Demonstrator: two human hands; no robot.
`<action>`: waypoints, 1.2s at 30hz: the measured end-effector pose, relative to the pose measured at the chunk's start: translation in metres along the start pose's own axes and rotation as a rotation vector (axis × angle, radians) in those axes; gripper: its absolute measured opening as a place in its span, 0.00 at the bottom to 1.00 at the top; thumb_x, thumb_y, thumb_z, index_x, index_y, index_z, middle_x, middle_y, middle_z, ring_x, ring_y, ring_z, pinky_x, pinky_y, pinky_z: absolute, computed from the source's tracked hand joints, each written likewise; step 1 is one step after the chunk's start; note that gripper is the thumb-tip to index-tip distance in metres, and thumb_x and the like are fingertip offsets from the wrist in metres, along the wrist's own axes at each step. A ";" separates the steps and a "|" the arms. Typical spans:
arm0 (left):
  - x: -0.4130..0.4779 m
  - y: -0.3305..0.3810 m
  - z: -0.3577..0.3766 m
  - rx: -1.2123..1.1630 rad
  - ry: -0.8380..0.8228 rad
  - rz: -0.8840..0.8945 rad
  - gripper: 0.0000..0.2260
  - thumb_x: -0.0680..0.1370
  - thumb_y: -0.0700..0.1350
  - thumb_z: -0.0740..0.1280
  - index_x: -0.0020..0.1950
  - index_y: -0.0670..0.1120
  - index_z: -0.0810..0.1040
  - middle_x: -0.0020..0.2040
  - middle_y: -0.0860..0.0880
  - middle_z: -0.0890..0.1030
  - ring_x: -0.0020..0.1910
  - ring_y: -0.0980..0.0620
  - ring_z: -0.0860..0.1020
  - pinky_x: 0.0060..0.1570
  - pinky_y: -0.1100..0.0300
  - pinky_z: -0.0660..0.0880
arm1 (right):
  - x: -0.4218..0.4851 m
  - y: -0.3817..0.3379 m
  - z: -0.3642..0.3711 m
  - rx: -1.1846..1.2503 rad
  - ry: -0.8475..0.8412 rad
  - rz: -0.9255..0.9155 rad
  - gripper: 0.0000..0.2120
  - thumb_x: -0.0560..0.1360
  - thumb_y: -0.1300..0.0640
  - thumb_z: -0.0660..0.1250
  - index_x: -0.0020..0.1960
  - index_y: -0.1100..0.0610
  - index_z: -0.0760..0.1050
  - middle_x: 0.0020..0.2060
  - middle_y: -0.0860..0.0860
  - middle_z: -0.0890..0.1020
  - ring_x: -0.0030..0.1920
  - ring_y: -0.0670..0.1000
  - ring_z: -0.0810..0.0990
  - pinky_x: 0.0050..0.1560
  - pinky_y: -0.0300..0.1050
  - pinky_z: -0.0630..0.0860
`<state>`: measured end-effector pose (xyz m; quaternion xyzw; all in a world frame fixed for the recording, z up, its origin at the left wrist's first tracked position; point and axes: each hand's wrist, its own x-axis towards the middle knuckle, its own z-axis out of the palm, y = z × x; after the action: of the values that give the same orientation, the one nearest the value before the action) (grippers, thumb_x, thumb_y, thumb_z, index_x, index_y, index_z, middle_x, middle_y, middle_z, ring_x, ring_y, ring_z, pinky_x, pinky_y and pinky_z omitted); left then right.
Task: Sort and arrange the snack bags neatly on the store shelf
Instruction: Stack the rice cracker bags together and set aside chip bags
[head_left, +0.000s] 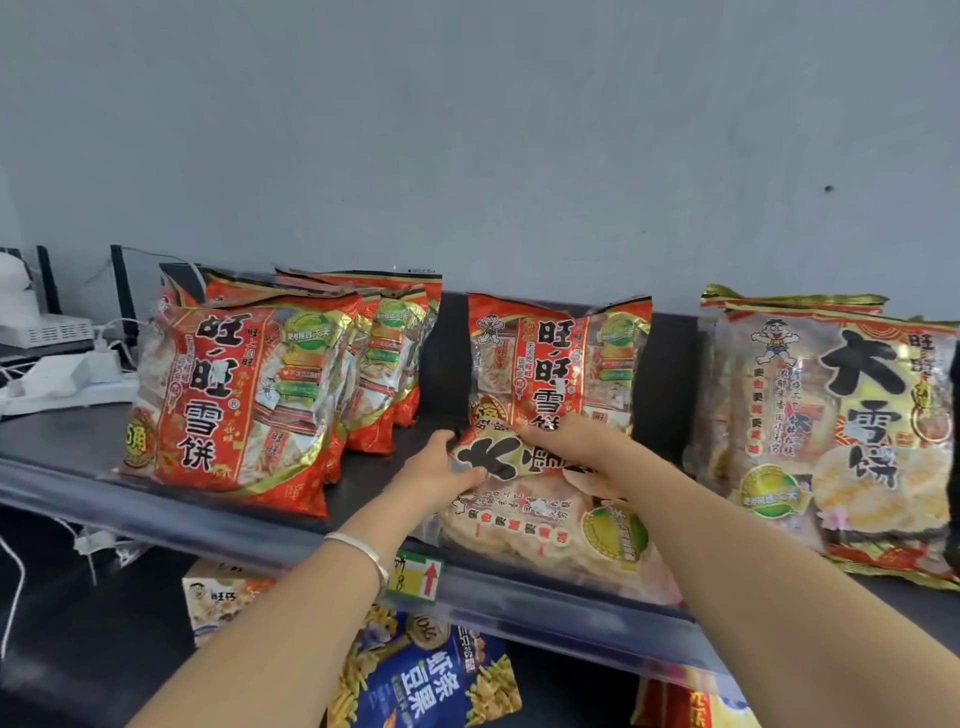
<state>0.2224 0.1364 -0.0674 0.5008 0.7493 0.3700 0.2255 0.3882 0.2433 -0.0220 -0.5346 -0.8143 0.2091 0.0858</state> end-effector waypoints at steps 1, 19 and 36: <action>0.000 0.000 -0.002 -0.020 0.025 0.020 0.31 0.74 0.53 0.69 0.73 0.50 0.60 0.67 0.48 0.72 0.63 0.47 0.72 0.62 0.54 0.70 | -0.004 -0.002 -0.004 0.000 0.020 -0.004 0.38 0.70 0.26 0.57 0.66 0.53 0.71 0.63 0.52 0.78 0.62 0.57 0.76 0.64 0.54 0.71; -0.038 0.174 0.054 0.031 0.571 0.534 0.19 0.75 0.57 0.65 0.65 0.55 0.71 0.62 0.50 0.76 0.63 0.46 0.71 0.64 0.42 0.64 | -0.131 0.100 -0.126 0.681 0.429 -0.110 0.24 0.67 0.43 0.75 0.54 0.57 0.73 0.45 0.56 0.85 0.44 0.56 0.85 0.50 0.53 0.82; -0.085 0.200 0.207 -0.173 -0.100 0.467 0.49 0.72 0.51 0.72 0.74 0.62 0.35 0.70 0.41 0.57 0.67 0.42 0.65 0.63 0.51 0.65 | -0.143 0.232 -0.113 0.709 0.699 0.279 0.32 0.81 0.48 0.54 0.78 0.49 0.42 0.73 0.58 0.64 0.65 0.63 0.71 0.64 0.63 0.70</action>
<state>0.5196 0.1710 -0.0436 0.6567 0.5668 0.4498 0.2127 0.6822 0.2210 -0.0094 -0.6143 -0.5371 0.2904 0.4998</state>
